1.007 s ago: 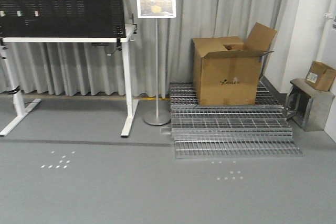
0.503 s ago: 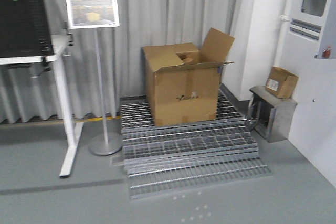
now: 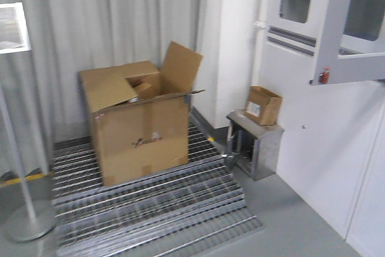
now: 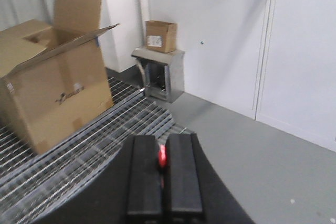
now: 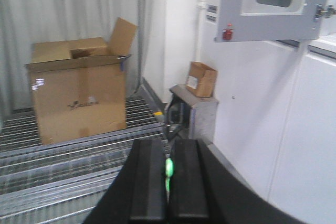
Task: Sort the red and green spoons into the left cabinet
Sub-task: 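Drive the base toward the white cabinet beside the cardboard box, then approach the open cabinet shelf holding the blue tray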
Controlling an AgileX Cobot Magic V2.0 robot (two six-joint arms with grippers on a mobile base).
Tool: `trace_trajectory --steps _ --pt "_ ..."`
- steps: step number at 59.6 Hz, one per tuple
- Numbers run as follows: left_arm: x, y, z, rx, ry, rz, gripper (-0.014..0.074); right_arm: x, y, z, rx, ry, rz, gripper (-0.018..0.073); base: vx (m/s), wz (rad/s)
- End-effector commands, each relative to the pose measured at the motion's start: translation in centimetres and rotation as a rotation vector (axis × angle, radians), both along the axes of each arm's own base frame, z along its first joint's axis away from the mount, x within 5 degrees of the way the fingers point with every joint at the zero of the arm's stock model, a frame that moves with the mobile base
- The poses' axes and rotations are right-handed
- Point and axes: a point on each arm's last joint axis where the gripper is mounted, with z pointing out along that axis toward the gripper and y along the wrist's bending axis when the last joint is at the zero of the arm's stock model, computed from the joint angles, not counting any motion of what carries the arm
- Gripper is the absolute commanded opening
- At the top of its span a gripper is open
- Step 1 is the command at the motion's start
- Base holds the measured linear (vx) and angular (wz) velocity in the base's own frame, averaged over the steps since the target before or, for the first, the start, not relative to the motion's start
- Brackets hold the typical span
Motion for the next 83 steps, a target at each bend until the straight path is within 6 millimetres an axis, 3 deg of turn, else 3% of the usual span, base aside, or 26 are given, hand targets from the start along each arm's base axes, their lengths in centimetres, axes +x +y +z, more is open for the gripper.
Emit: trace_trajectory --steps 1,54,83 --pt "0.2 0.2 1.19 -0.05 -0.041 0.034 0.0 -0.12 0.06 1.61 -0.013 -0.097 0.006 -0.0004 0.57 -0.45" --pt "0.21 0.21 1.19 -0.05 -0.041 0.034 0.0 -0.12 0.06 1.61 -0.012 -0.096 0.006 -0.0004 0.5 -0.68" --pt "0.21 0.21 1.19 -0.05 -0.041 0.034 0.0 -0.12 0.06 1.62 -0.012 -0.097 0.006 -0.0004 0.44 -0.45"
